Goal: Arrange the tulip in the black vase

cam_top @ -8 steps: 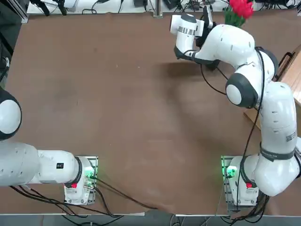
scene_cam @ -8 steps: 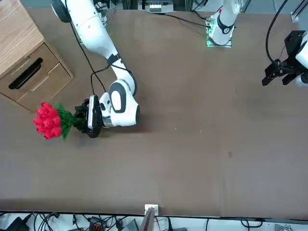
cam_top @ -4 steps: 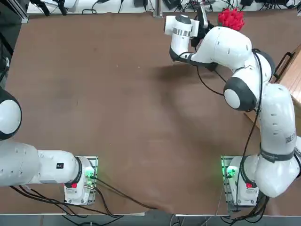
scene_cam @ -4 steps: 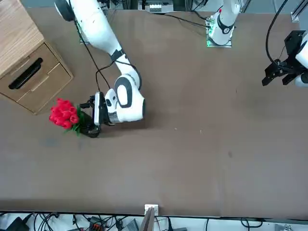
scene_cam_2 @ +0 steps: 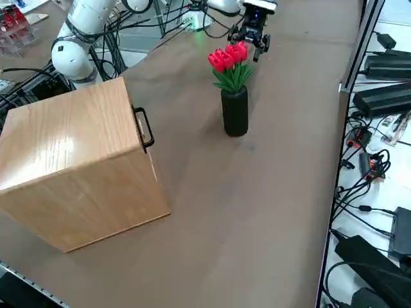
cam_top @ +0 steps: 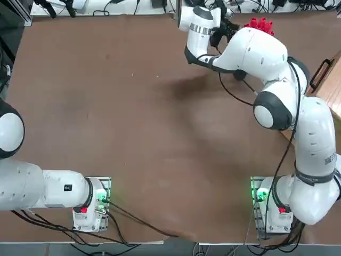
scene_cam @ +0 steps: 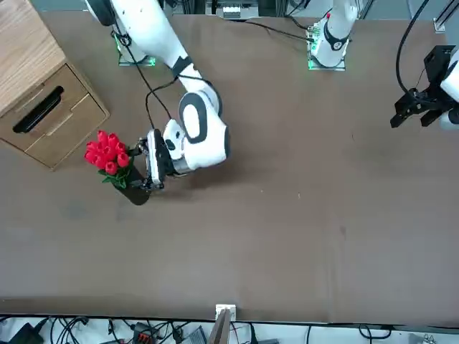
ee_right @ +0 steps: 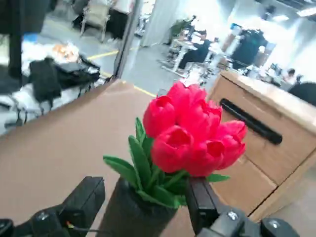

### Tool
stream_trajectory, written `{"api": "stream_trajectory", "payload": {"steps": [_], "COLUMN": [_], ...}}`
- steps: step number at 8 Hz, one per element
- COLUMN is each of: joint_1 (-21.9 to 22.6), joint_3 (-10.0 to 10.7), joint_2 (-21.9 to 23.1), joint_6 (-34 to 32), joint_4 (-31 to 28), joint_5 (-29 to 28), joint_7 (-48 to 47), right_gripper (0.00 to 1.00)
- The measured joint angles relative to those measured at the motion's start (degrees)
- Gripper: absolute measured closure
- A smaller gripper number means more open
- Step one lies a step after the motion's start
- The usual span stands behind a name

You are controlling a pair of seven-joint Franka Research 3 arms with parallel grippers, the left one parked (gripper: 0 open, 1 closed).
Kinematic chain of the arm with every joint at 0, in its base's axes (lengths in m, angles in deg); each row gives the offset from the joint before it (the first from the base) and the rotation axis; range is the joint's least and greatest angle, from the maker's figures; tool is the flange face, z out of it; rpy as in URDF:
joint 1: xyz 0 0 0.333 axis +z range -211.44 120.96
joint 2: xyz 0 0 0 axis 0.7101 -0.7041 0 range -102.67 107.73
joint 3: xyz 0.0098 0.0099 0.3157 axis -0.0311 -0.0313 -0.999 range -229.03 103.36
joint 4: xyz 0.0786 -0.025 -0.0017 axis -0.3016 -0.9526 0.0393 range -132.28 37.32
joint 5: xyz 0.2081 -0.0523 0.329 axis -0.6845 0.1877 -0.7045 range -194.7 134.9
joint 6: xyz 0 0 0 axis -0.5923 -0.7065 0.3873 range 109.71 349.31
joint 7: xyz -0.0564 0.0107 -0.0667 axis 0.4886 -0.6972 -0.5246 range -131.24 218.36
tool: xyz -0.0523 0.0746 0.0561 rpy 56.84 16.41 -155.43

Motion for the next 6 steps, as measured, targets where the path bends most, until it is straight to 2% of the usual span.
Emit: {"api": "stream_trajectory", "payload": {"steps": [4,6], "joint_1": [-1.6,-5.0], "joint_3": [-0.1,0.0], "joint_2": [1.7,5.2], "joint_6": [0.3,2.4], "joint_4": [6.3,8.2], "joint_5": [-4.3,-10.4], "joint_7": [26.5,36.2], "right_gripper": [0.0,0.0]}}
